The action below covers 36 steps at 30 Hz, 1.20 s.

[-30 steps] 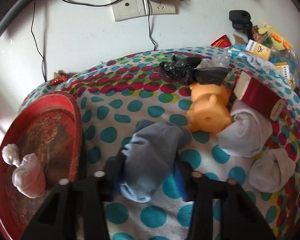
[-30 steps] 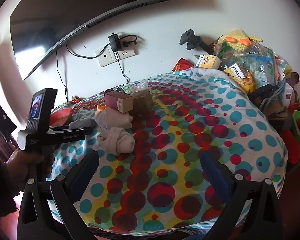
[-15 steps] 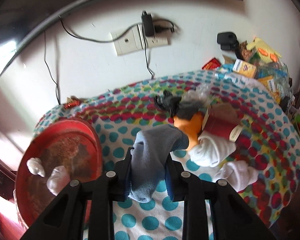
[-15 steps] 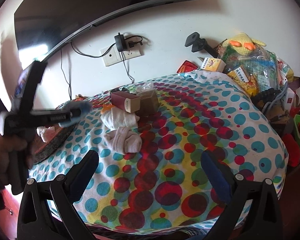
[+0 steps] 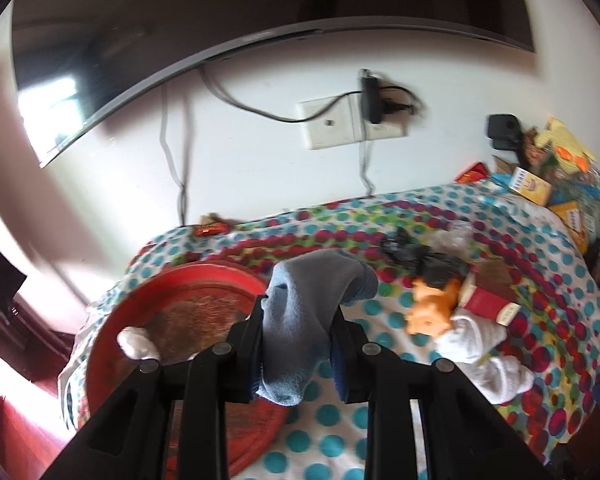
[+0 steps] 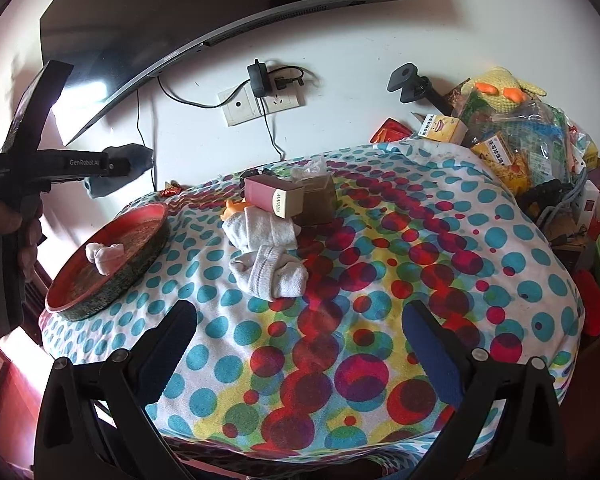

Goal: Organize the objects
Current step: 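Carry the grey-blue sock into the red tray and open the left gripper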

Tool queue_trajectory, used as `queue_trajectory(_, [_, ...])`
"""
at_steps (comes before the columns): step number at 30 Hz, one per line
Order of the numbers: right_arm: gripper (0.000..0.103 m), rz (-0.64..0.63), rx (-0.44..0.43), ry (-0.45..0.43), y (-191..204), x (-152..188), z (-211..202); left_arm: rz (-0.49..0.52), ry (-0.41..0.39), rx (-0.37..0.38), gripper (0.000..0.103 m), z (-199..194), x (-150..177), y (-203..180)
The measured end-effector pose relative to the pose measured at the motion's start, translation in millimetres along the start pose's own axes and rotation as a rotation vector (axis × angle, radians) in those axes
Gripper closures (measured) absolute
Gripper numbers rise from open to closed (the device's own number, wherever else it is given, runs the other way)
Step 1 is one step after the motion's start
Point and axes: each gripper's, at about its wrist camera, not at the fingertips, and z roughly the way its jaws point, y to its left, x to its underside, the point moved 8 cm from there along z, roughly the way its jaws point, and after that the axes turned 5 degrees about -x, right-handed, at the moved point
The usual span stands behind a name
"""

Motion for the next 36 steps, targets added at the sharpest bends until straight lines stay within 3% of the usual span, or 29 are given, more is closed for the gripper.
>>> queue_trajectory(15, [0.0,-0.009,-0.017,0.023,7,5,3,-0.114,0.077,-0.112,0.076,24,17,110])
queue_trajectory(26, [0.0,-0.021,-0.023,0.041,12,10,8,-0.203,0.153,-0.214,0.076,31,77,228])
queue_trajectory(31, [0.0,-0.035,-0.023,0.047,15,14,10,-0.202,0.175,-0.223,0.076,36,102,248])
queue_trajectory(36, [0.0,-0.04,-0.02,0.06,17,18,14,-0.188,0.202,-0.212,0.076,47,121,242])
